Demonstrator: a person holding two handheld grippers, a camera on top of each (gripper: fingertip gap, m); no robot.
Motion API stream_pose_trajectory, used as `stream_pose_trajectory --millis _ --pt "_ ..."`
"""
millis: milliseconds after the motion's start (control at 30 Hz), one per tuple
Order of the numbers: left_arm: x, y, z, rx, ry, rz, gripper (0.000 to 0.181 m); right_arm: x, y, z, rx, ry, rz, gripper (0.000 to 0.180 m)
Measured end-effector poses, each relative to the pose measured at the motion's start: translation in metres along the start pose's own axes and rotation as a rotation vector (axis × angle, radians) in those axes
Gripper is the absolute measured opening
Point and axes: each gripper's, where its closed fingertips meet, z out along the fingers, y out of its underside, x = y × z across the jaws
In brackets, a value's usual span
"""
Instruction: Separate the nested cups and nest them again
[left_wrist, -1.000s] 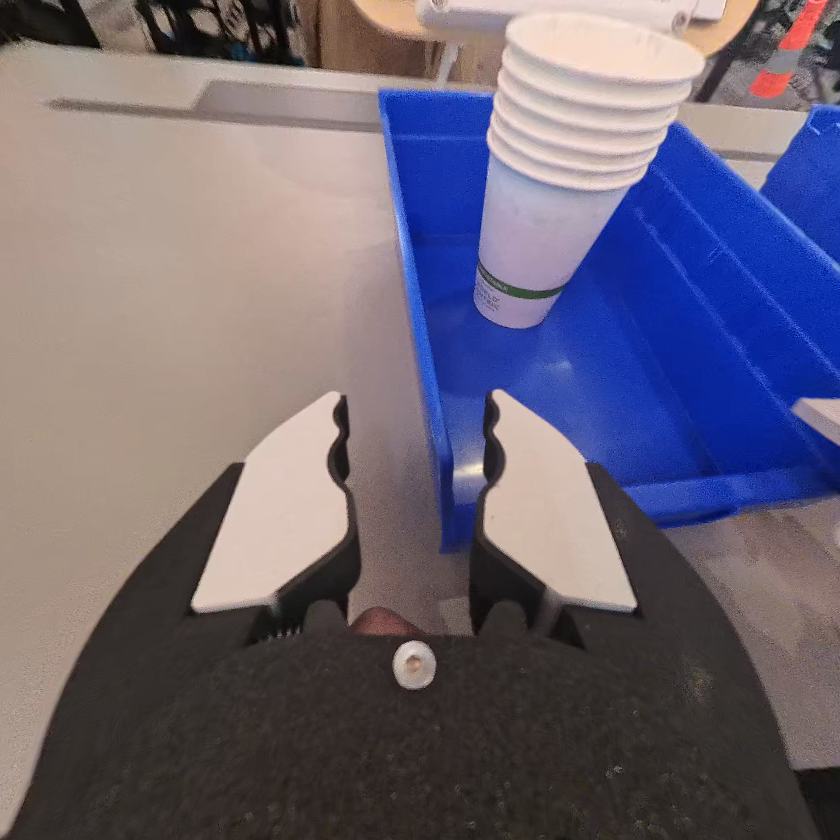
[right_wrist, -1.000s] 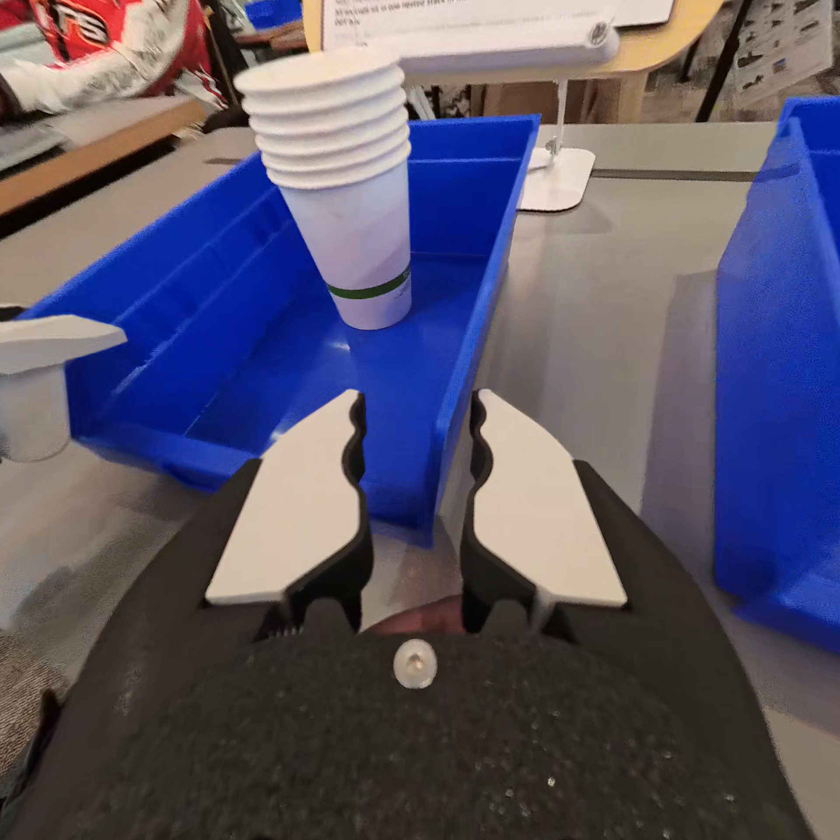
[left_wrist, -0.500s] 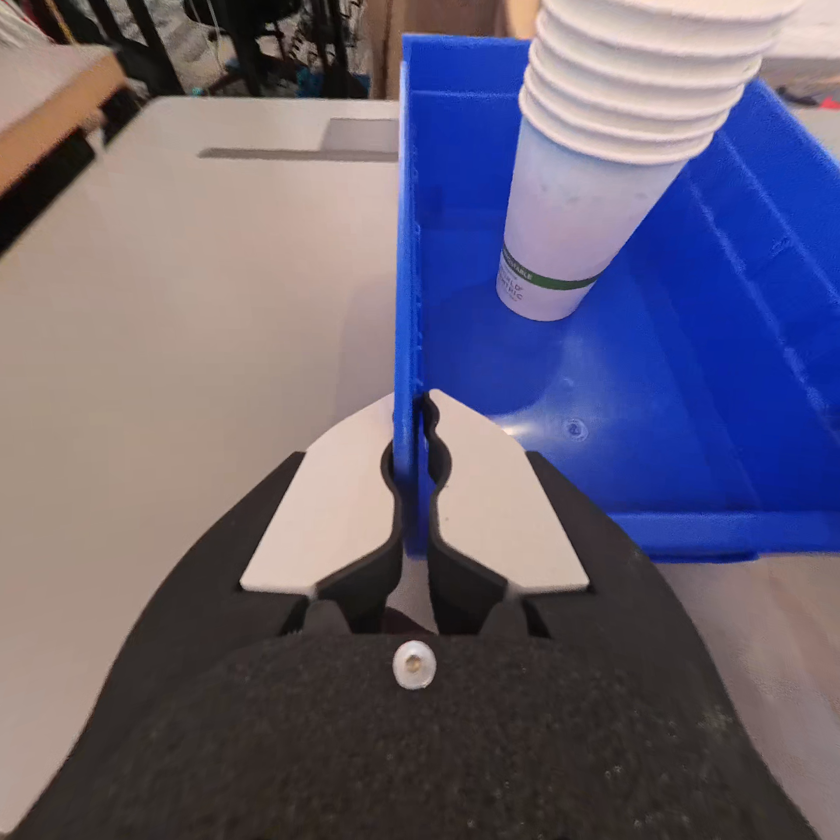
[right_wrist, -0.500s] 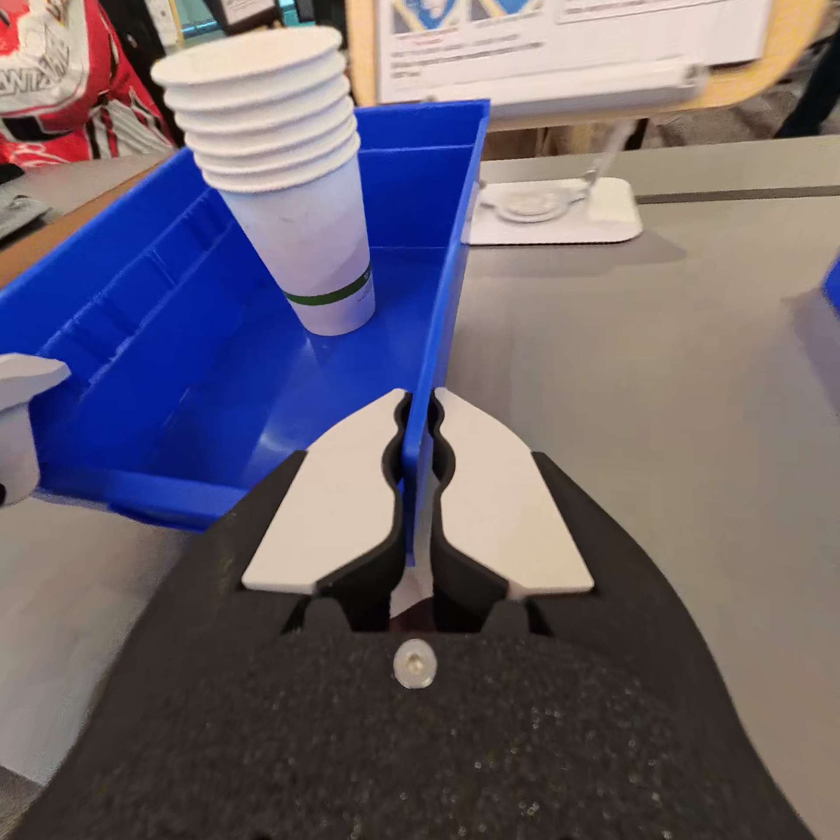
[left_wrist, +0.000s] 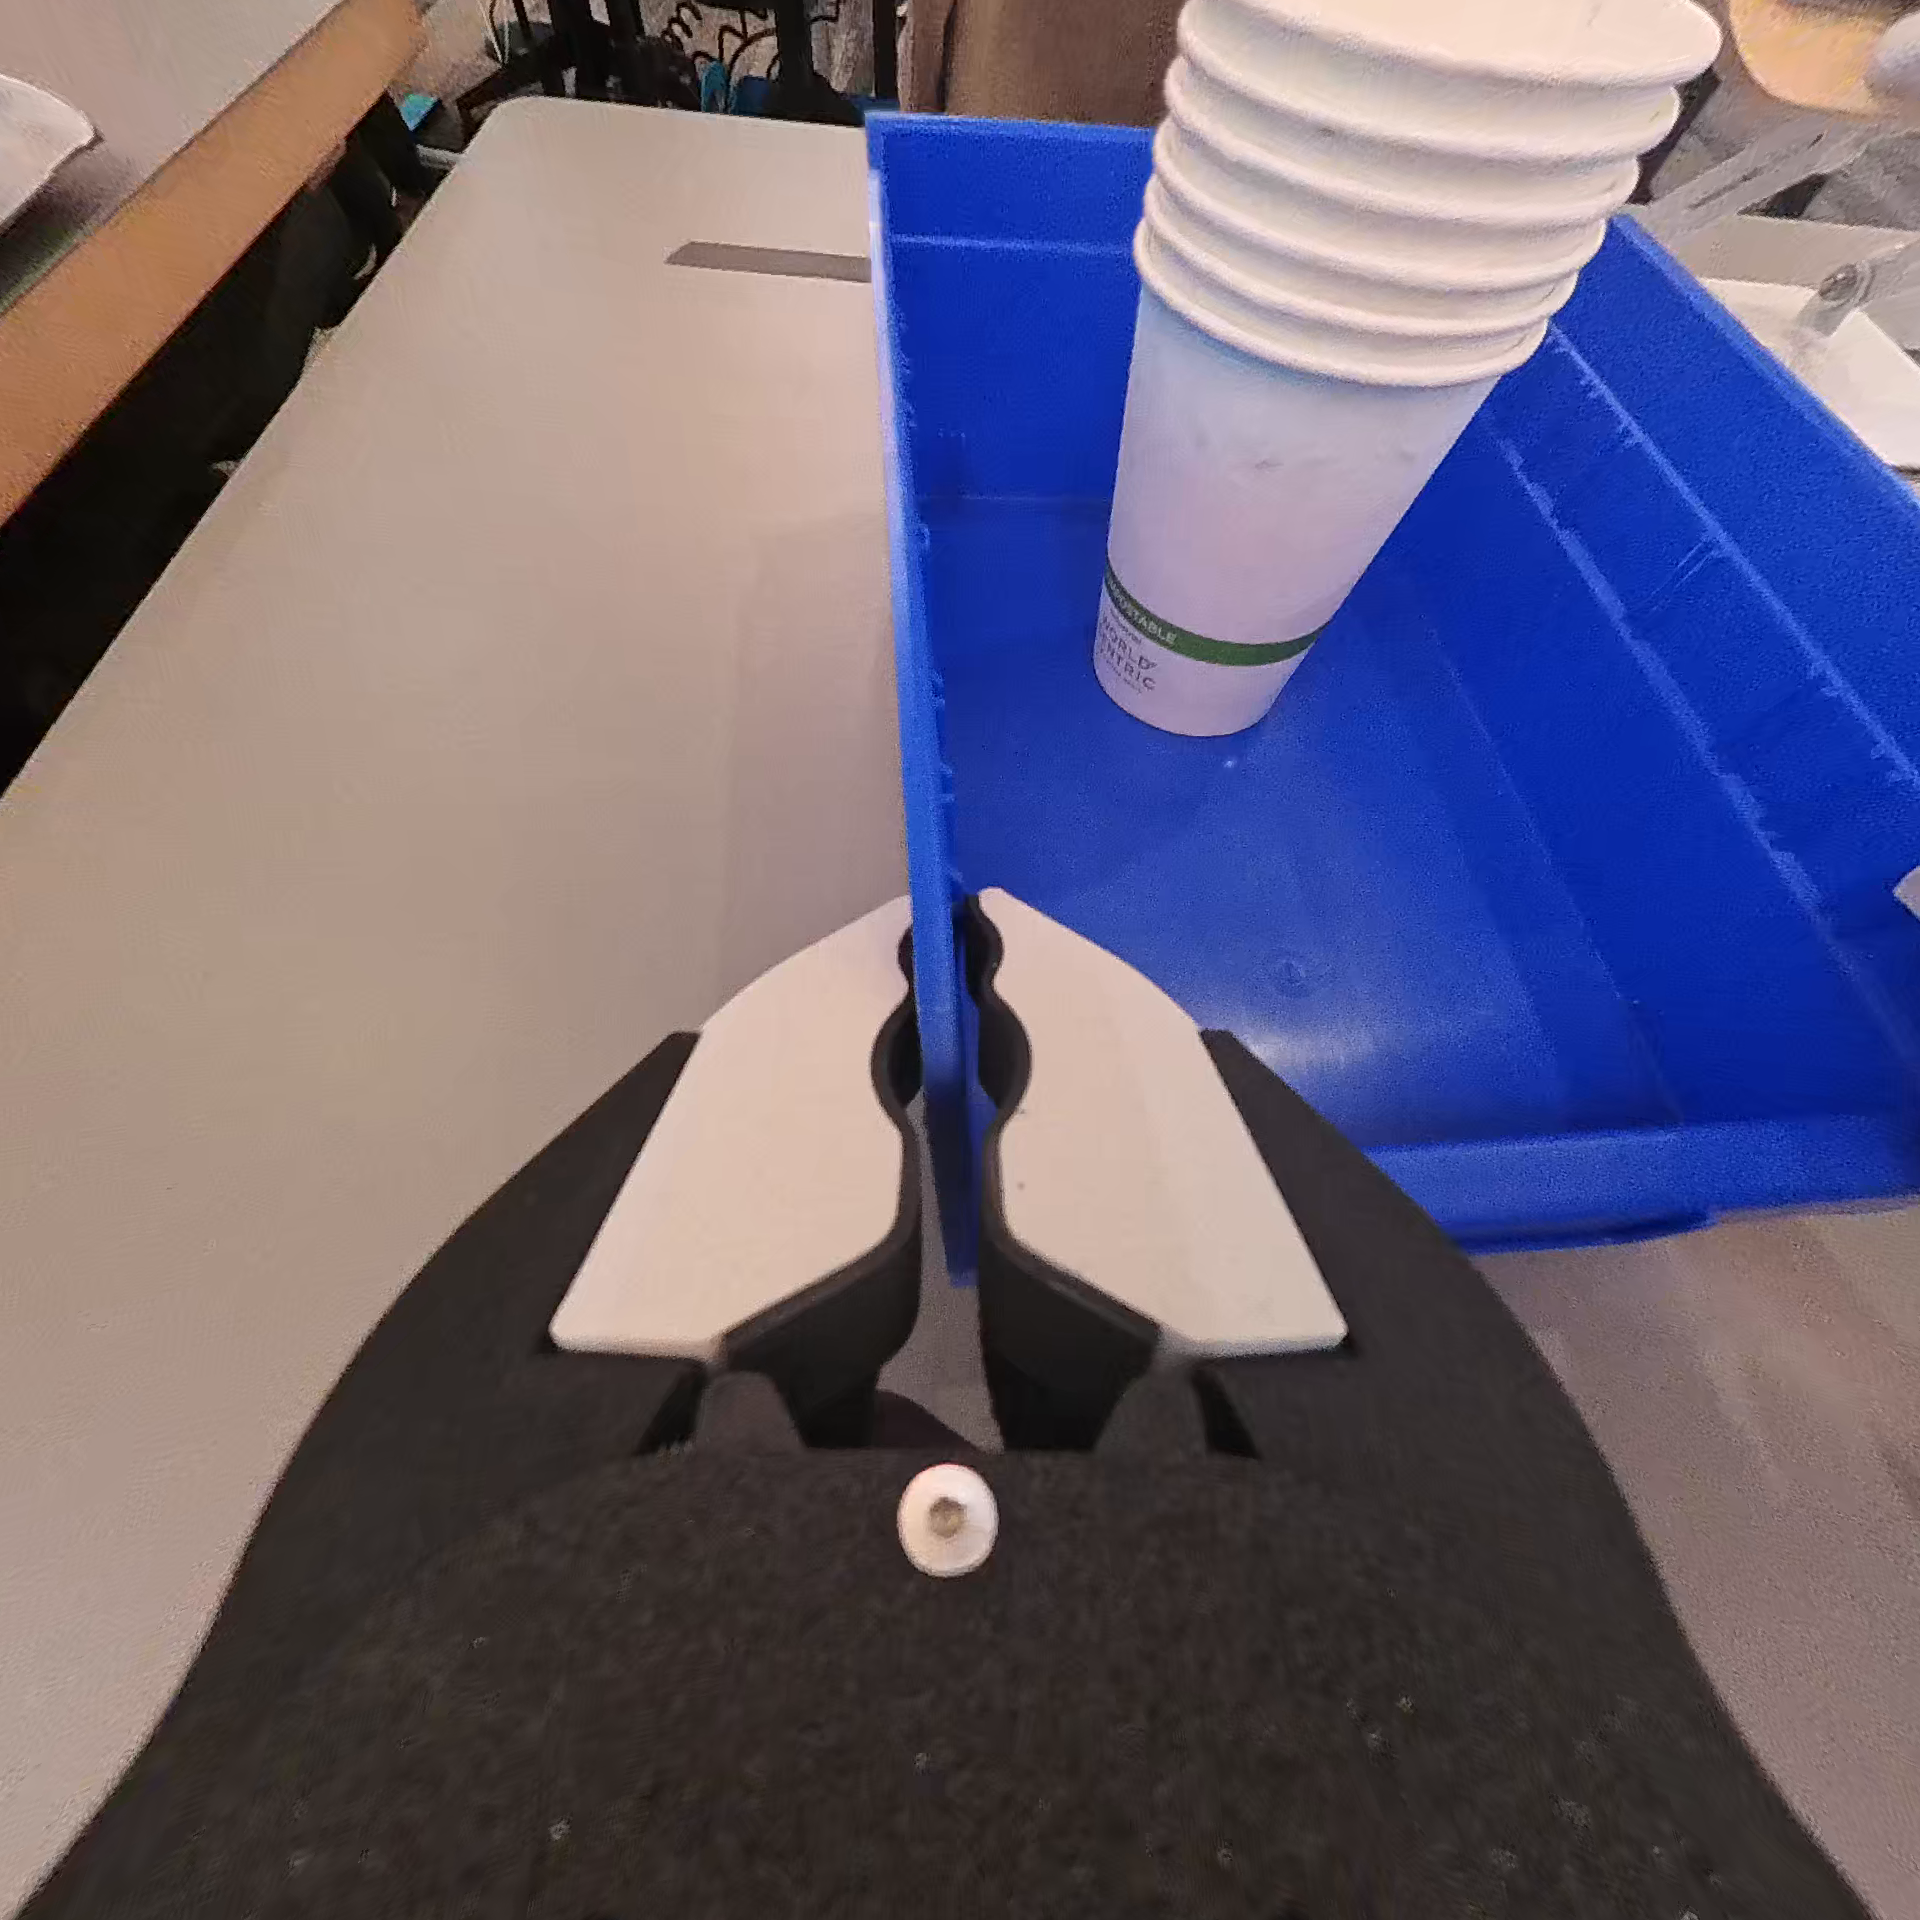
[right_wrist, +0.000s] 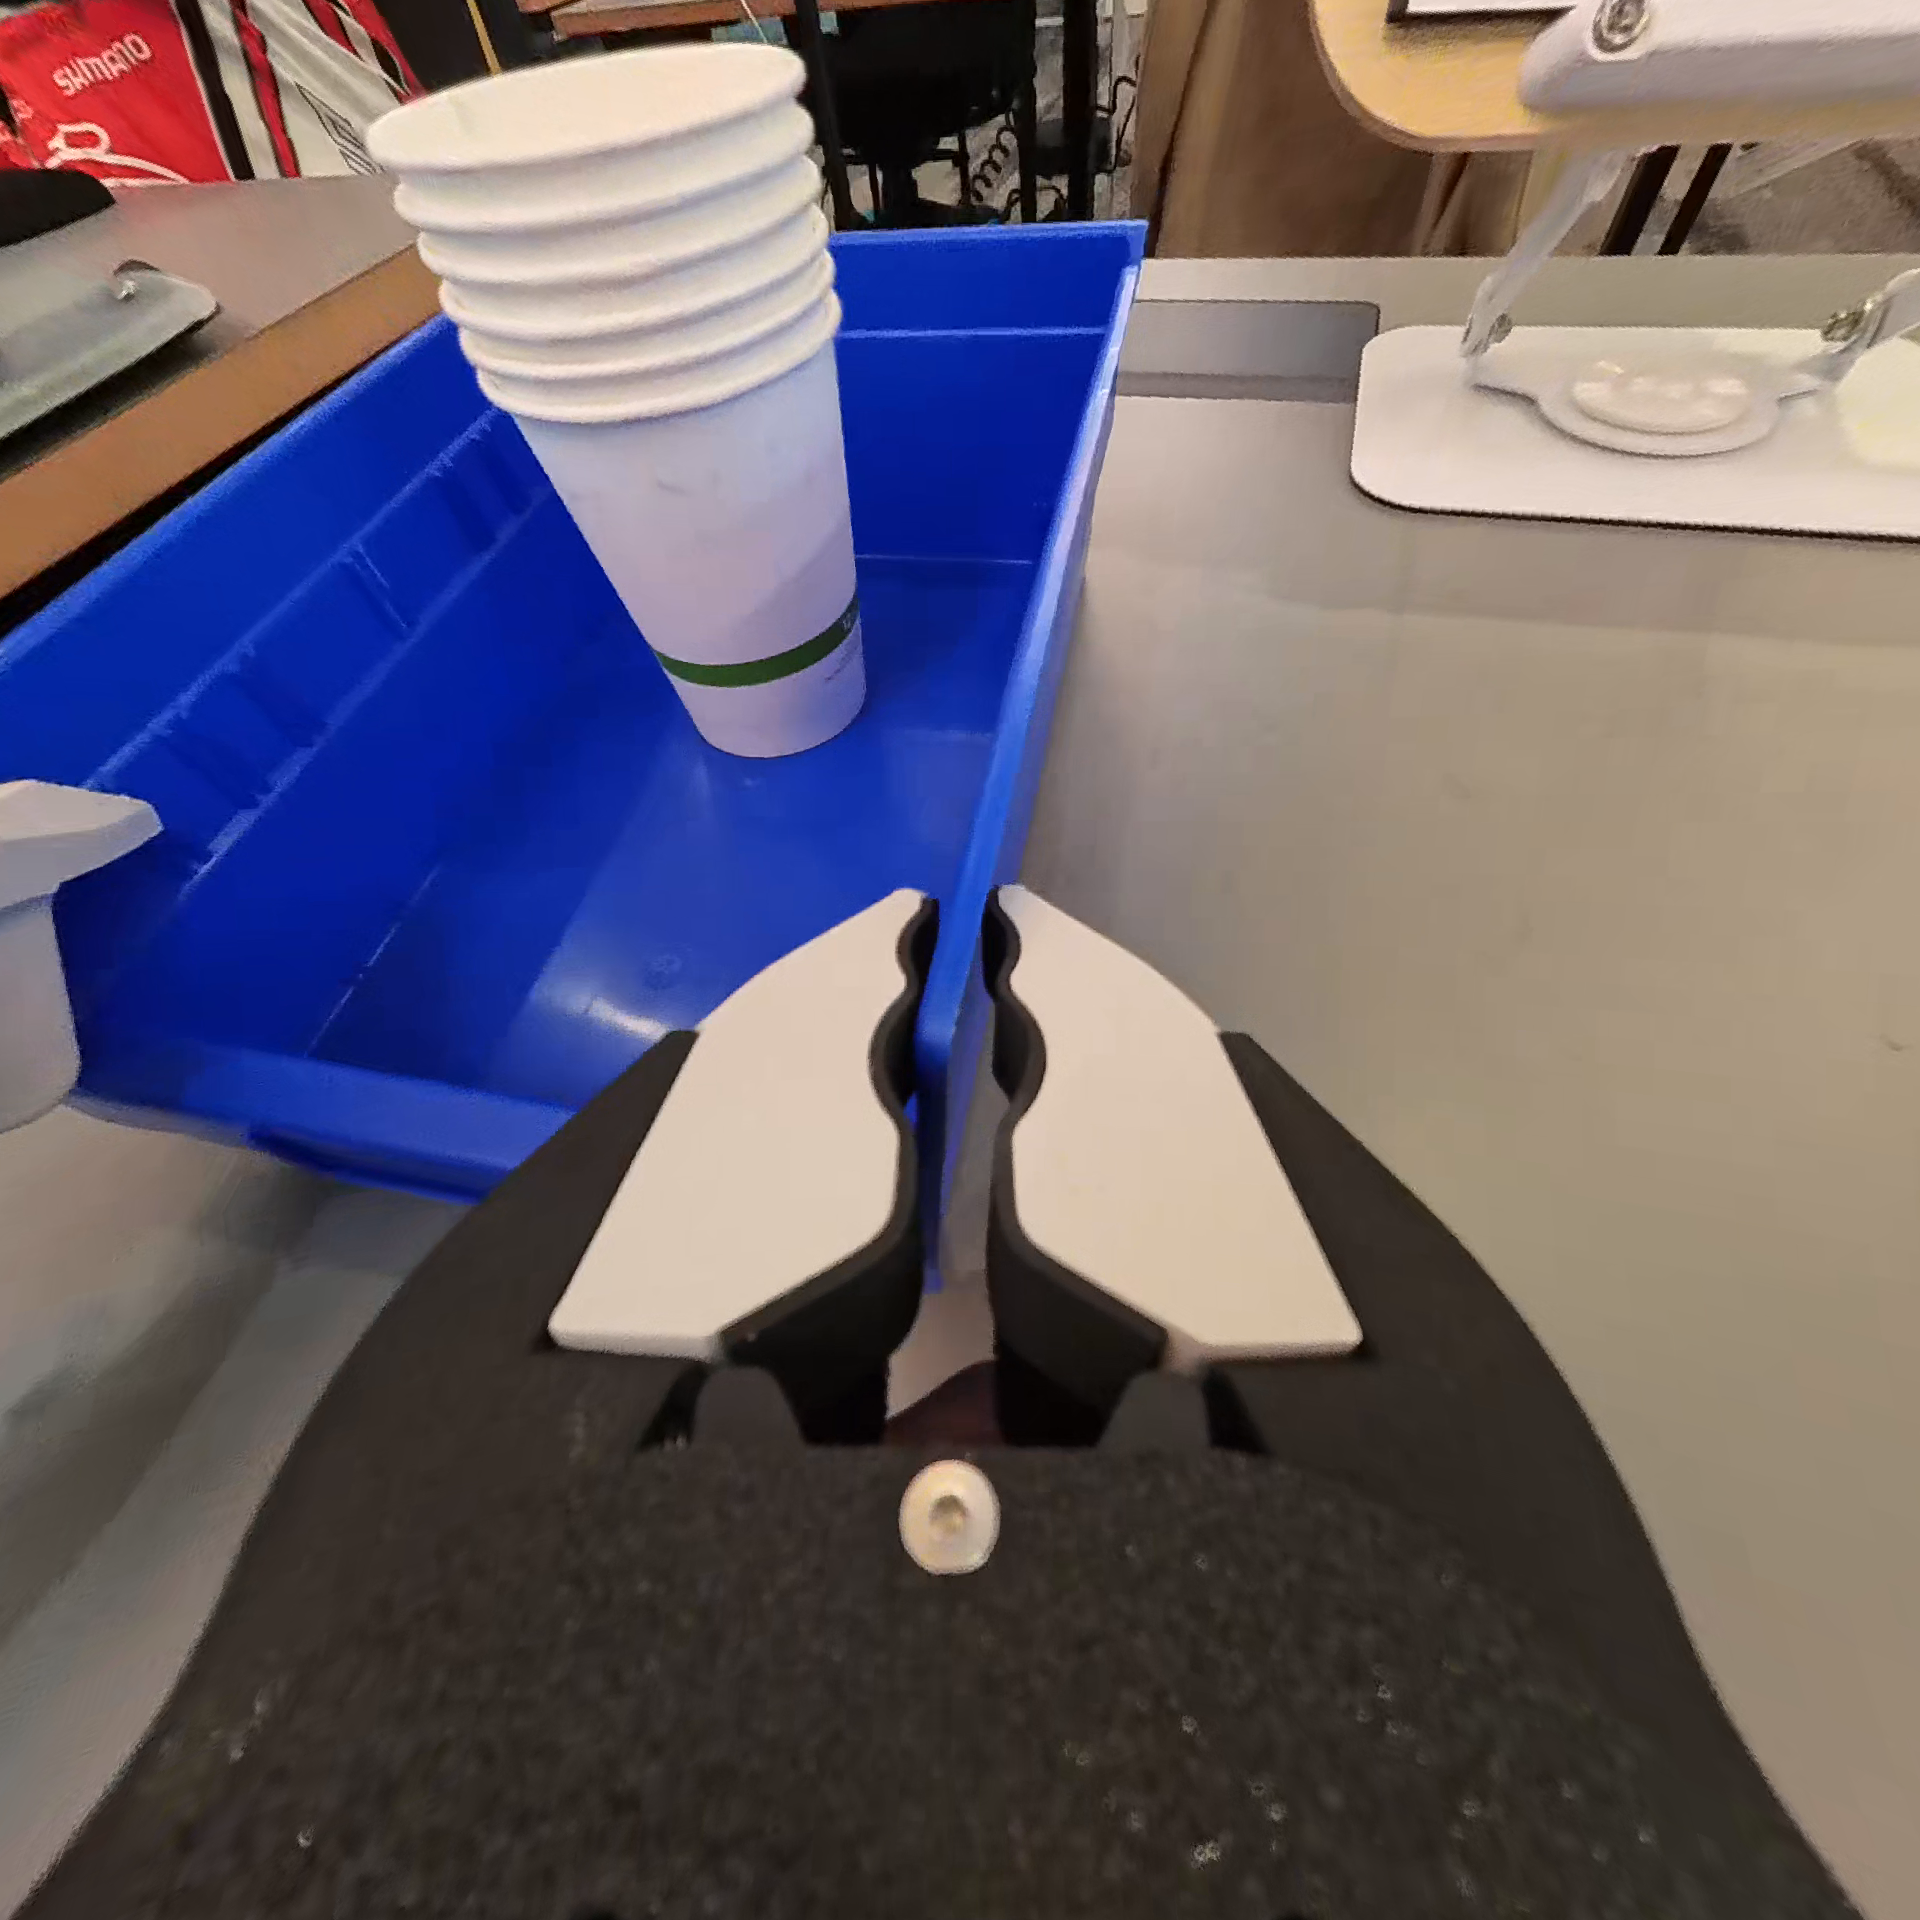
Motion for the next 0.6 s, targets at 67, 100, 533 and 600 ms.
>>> stream_pose_trajectory --millis 67,100,533,600 --pt "-0.001 -0.001 0.002 0.004 0.001 -0.015 0.005 -0.003 0.0 0.0 -0.005 -0.026 -0.011 0.013" --pt "-0.001 -0.002 0.003 0.003 0.005 -0.005 0.008 -0.006 0.0 -0.001 -0.007 -0.062 -0.031 0.02" --pt "0.127 -0.018 -0.107 0.223 -0.014 -0.074 0.07 0.169 -0.019 -0.154 0.188 -0.082 -0.084 0.047" --pt "0.183 -0.011 -0.102 0.218 0.057 -0.061 0.072 0.208 -0.014 -0.172 0.182 -0.047 -0.065 0.051"
